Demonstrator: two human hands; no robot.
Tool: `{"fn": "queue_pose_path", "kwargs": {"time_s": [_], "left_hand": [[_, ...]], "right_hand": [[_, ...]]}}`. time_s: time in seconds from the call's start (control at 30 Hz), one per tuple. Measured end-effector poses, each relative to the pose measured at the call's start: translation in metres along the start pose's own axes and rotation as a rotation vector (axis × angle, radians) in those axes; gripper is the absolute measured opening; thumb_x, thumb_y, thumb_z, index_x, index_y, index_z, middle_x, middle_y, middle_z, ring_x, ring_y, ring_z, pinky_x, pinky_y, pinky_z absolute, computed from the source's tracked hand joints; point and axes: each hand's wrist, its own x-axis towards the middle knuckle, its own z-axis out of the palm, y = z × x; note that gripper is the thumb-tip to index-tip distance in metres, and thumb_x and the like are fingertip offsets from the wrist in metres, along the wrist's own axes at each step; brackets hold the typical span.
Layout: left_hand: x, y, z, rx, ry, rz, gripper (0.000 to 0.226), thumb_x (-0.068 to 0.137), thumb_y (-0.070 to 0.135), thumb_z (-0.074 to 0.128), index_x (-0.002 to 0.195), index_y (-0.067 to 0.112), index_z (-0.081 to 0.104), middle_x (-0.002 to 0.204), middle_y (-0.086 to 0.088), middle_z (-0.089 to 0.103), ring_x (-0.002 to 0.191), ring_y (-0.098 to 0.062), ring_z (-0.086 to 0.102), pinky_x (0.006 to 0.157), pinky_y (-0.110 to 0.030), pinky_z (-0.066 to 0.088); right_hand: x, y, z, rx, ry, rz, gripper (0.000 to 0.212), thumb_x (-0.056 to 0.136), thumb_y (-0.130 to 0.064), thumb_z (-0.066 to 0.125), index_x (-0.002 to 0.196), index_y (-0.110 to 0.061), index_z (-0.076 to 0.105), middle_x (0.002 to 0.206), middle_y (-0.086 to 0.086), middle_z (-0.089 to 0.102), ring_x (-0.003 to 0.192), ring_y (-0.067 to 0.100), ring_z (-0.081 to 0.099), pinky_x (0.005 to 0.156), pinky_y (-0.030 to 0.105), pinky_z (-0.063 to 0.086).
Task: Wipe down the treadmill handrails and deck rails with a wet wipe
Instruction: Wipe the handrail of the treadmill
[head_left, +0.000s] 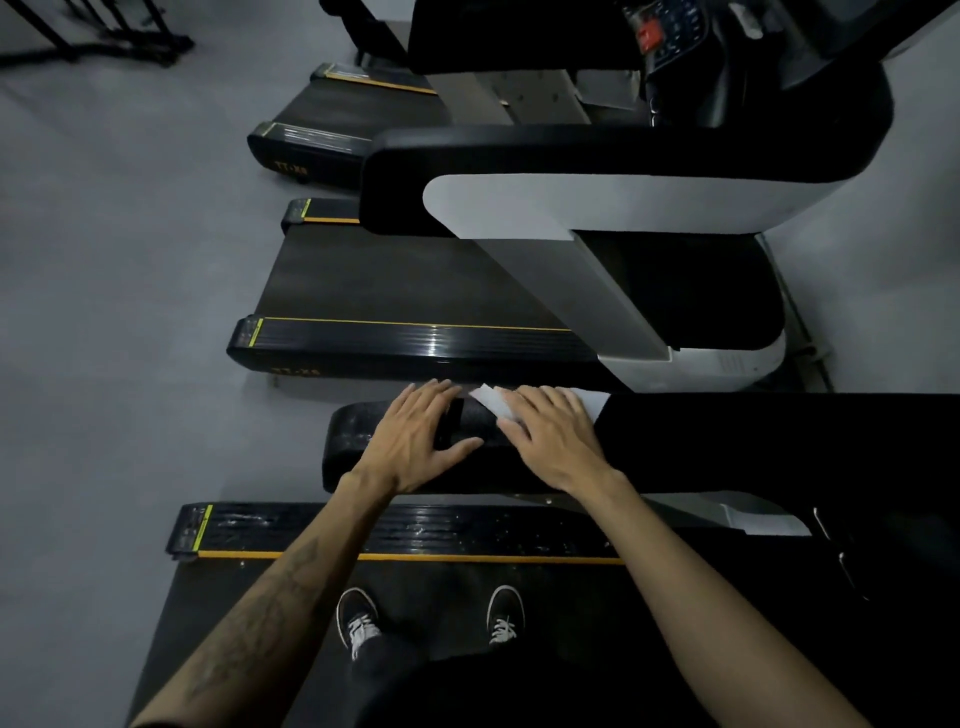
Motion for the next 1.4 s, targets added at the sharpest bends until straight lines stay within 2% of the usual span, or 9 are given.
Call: {"fn": "queue_pose_path", "kwargs": {"time_s": [0.13, 0.3, 0.4, 0.57, 0.77, 0.87, 1.03, 1.23, 1.4], "left_hand": [[-0.014, -0.027, -0.002, 0.009, 0.019, -0.048, 0.091, 0.092, 0.079, 0.03, 0.157, 0.016, 0.037, 0.164, -0.008, 0.035, 0.155, -0.02, 0.023, 0.13, -0.041, 0.009], [-0.026, -0.039, -0.003, 0.077, -0.008, -0.086, 0.094, 0.091, 0.082, 0.025, 0.159, 0.017, 0.032, 0.167, -0.007, 0.029, 0.156, -0.019, 0.018, 0.128, -0.037, -0.001], [-0.024, -0.041, -0.004, 0.109, -0.036, -0.074, 0.101, 0.088, 0.087, 0.022, 0.16, 0.017, 0.029, 0.167, -0.007, 0.027, 0.157, -0.019, 0.015, 0.129, -0.039, -0.002], [-0.023, -0.049, -0.005, 0.112, -0.029, -0.073, 0.11, 0.081, 0.093, 0.026, 0.16, 0.016, 0.03, 0.166, -0.007, 0.031, 0.156, -0.021, 0.019, 0.129, -0.043, 0.001], [-0.02, -0.052, 0.0, 0.115, -0.048, -0.082, 0.103, 0.082, 0.085, 0.048, 0.158, 0.017, 0.031, 0.158, -0.008, 0.04, 0.15, -0.025, 0.029, 0.128, -0.043, 0.001], [-0.018, -0.051, 0.002, 0.106, -0.025, -0.096, 0.097, 0.083, 0.081, 0.056, 0.155, 0.019, 0.035, 0.155, -0.006, 0.043, 0.147, -0.024, 0.034, 0.128, -0.044, 0.004], [-0.017, -0.052, 0.003, 0.093, -0.003, -0.093, 0.097, 0.082, 0.081, 0.056, 0.153, 0.019, 0.037, 0.154, -0.007, 0.046, 0.147, -0.024, 0.035, 0.128, -0.045, 0.008], [-0.016, -0.052, 0.004, 0.073, 0.0, -0.13, 0.098, 0.08, 0.081, 0.059, 0.154, 0.02, 0.037, 0.157, -0.005, 0.044, 0.151, -0.024, 0.029, 0.128, -0.045, 0.006], [-0.017, -0.05, 0.002, 0.043, 0.006, -0.134, 0.097, 0.081, 0.078, 0.061, 0.154, 0.02, 0.037, 0.157, -0.005, 0.044, 0.152, -0.023, 0.028, 0.129, -0.046, 0.006]], "right_hand": [[-0.014, 0.013, 0.003, -0.05, 0.093, 0.046, 0.05, 0.105, -0.043, 0.027, 0.142, -0.018, 0.053, 0.127, -0.002, 0.06, 0.115, 0.022, 0.055, 0.107, 0.04, 0.038], [0.021, -0.032, 0.008, -0.054, -0.067, 0.294, 0.054, 0.108, -0.051, 0.027, 0.139, -0.018, 0.058, 0.132, 0.004, 0.063, 0.126, 0.027, 0.053, 0.122, 0.048, 0.02], [0.023, -0.045, 0.012, -0.007, -0.078, 0.206, 0.054, 0.107, -0.052, 0.028, 0.145, -0.023, 0.052, 0.138, 0.0, 0.059, 0.13, 0.024, 0.049, 0.122, 0.047, 0.017], [-0.014, -0.016, 0.006, -0.015, 0.119, -0.006, 0.05, 0.105, -0.04, 0.03, 0.15, -0.024, 0.046, 0.136, -0.005, 0.055, 0.13, 0.02, 0.048, 0.119, 0.041, 0.029], [0.022, -0.05, 0.012, -0.059, -0.077, 0.336, 0.058, 0.107, -0.052, 0.023, 0.144, -0.018, 0.053, 0.137, 0.003, 0.06, 0.133, 0.024, 0.048, 0.124, 0.051, 0.013], [0.032, -0.061, 0.016, -0.024, -0.105, 0.276, 0.059, 0.106, -0.056, 0.024, 0.139, -0.019, 0.056, 0.137, 0.002, 0.06, 0.131, 0.024, 0.049, 0.124, 0.05, 0.014], [-0.001, -0.025, 0.008, 0.018, -0.006, -0.057, 0.056, 0.103, -0.051, 0.026, 0.149, -0.025, 0.046, 0.141, -0.006, 0.053, 0.132, 0.019, 0.047, 0.121, 0.041, 0.02], [0.026, -0.061, 0.01, -0.164, -0.133, 0.278, 0.065, 0.104, -0.061, 0.018, 0.142, -0.019, 0.052, 0.134, 0.003, 0.06, 0.127, 0.025, 0.051, 0.121, 0.053, 0.018], [0.016, -0.055, 0.012, -0.013, -0.066, 0.081, 0.058, 0.105, -0.057, 0.026, 0.152, -0.026, 0.043, 0.14, -0.005, 0.053, 0.132, 0.02, 0.046, 0.123, 0.043, 0.018]]}}
